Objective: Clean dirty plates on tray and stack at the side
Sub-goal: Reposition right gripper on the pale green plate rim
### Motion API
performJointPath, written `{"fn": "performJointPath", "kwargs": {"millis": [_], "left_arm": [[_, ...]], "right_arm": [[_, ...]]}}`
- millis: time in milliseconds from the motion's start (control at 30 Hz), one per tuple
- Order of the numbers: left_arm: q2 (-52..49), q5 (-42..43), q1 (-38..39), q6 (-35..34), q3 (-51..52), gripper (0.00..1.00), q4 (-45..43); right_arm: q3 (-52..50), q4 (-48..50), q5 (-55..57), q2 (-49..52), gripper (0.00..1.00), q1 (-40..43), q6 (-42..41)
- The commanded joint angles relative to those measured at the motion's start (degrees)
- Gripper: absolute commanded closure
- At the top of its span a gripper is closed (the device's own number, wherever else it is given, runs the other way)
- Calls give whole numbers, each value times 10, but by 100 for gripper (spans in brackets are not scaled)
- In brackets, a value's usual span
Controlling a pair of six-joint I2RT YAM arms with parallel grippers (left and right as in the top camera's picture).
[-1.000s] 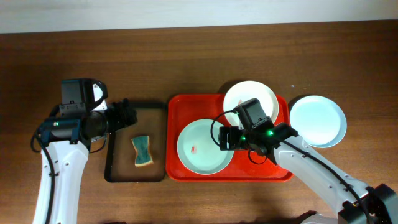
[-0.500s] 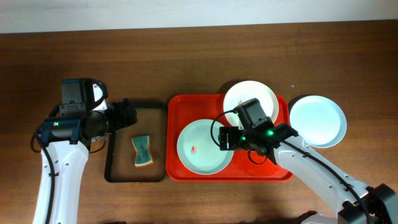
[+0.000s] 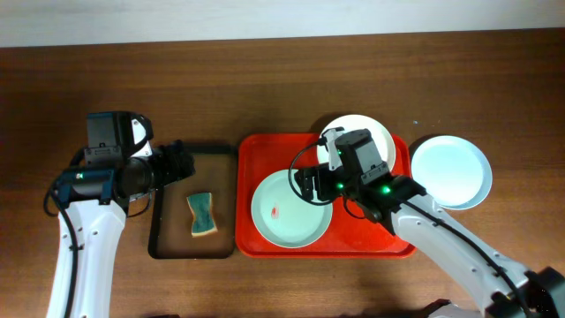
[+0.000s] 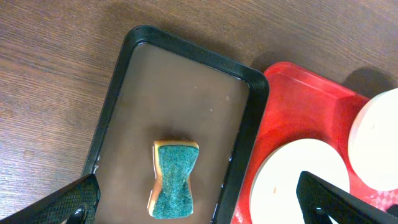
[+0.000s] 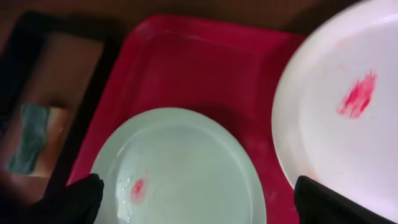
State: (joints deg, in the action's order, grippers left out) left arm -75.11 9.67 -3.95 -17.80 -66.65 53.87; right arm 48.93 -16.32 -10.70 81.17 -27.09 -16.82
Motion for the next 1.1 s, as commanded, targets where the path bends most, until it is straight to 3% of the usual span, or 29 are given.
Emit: {"fn": "performJointPath", "kwargs": {"millis": [0, 167, 267, 467, 867, 900, 933, 967, 1033, 1067], "left_arm": [[5, 4, -2, 1, -6, 1, 0], [5, 4, -2, 1, -6, 1, 0], [5, 4, -2, 1, -6, 1, 0], [5, 4, -2, 1, -6, 1, 0], [5, 4, -2, 1, -6, 1, 0], [5, 4, -2, 1, -6, 1, 0], [5, 4, -2, 1, -6, 1, 0], [5, 4, -2, 1, -6, 1, 0], [5, 4, -2, 1, -6, 1, 0], [5, 4, -2, 1, -6, 1, 0]], "right_arm": [[10, -8, -2, -90, 2, 1, 31], [10, -117, 87, -244, 2, 1, 9], [10, -144, 92, -264, 2, 1, 9], [10, -144, 90, -219, 2, 1, 9], [10, -140, 41, -21, 1, 2, 5], [10, -144, 24, -21, 19, 2, -17], [10, -162, 37, -20, 96, 2, -99], [10, -174, 38, -16, 96, 2, -152], [7, -176, 39, 12, 71, 1, -171], [7, -174, 39, 35, 69, 1, -171]]}}
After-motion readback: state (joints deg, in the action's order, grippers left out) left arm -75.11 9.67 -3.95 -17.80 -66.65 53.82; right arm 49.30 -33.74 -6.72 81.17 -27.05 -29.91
